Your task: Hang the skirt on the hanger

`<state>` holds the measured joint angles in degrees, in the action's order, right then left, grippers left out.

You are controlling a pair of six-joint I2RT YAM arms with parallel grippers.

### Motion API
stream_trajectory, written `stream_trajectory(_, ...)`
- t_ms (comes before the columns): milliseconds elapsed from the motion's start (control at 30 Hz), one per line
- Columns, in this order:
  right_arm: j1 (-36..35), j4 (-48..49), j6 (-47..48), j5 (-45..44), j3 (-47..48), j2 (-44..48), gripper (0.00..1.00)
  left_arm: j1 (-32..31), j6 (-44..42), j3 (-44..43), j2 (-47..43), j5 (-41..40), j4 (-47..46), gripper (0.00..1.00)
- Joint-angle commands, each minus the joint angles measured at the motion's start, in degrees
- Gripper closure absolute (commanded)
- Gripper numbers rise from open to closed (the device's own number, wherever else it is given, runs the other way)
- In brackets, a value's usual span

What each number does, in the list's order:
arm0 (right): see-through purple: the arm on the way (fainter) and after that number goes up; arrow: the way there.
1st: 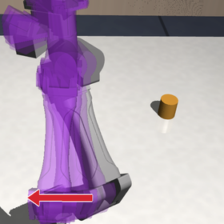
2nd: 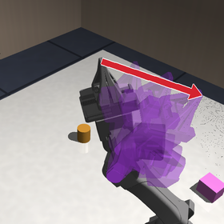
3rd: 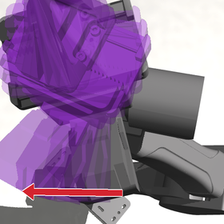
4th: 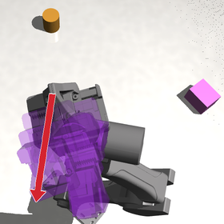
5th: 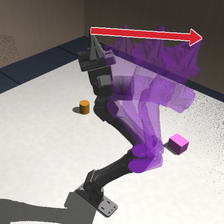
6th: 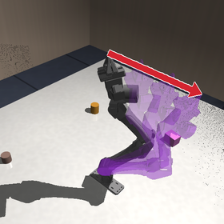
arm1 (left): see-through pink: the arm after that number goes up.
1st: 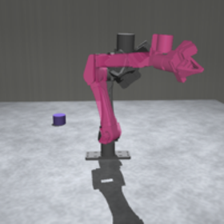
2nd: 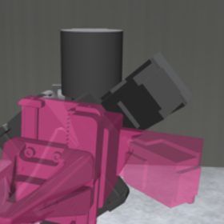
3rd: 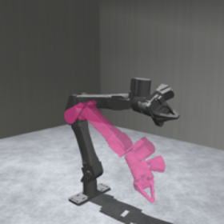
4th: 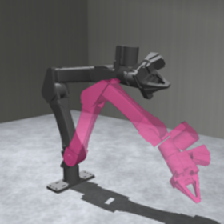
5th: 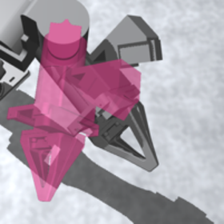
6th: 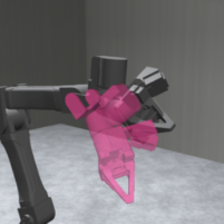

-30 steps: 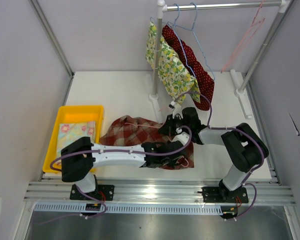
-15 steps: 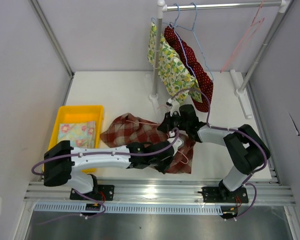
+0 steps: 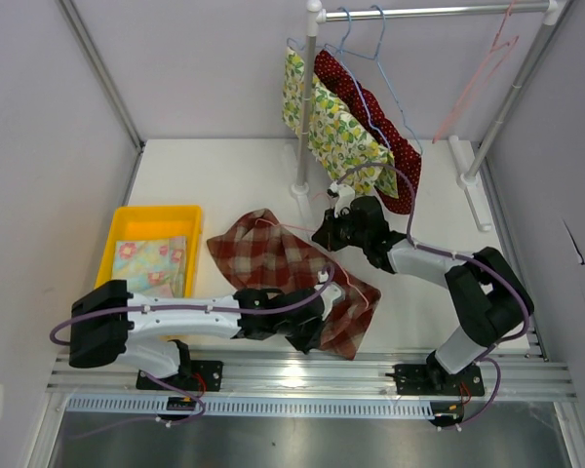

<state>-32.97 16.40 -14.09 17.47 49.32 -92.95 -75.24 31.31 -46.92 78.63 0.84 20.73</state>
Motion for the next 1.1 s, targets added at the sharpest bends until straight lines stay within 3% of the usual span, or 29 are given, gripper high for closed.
stream_trajectory(0,1.33,2.4,1.26,-6.14,2.27,2.77,1.0,-1.49,2.7,1.55,-4.09,4.34,-2.89,1.0)
stream_trajectory(300,0.1,-0.23,2.74,-8.33,3.5,8.64,1.0,-1.4,3.4,2.53,-7.52,3.03,-3.15,1.0)
stream_trajectory(600,-0.25,-10.15,3.89,-11.49,9.02,14.72,1.0,-1.05,3.4,3.23,-8.05,-0.48,-1.31,1.0)
stream_trajectory(867,0.98,-19.21,4.6,-12.12,15.19,14.38,1.0,1.15,5.43,6.75,-11.04,-0.58,-1.22,1.0)
stream_trajectory(1067,-2.1,-25.18,4.77,-15.89,20.89,13.76,1.0,1.15,5.52,7.1,-9.46,-0.05,-3.5,1.0)
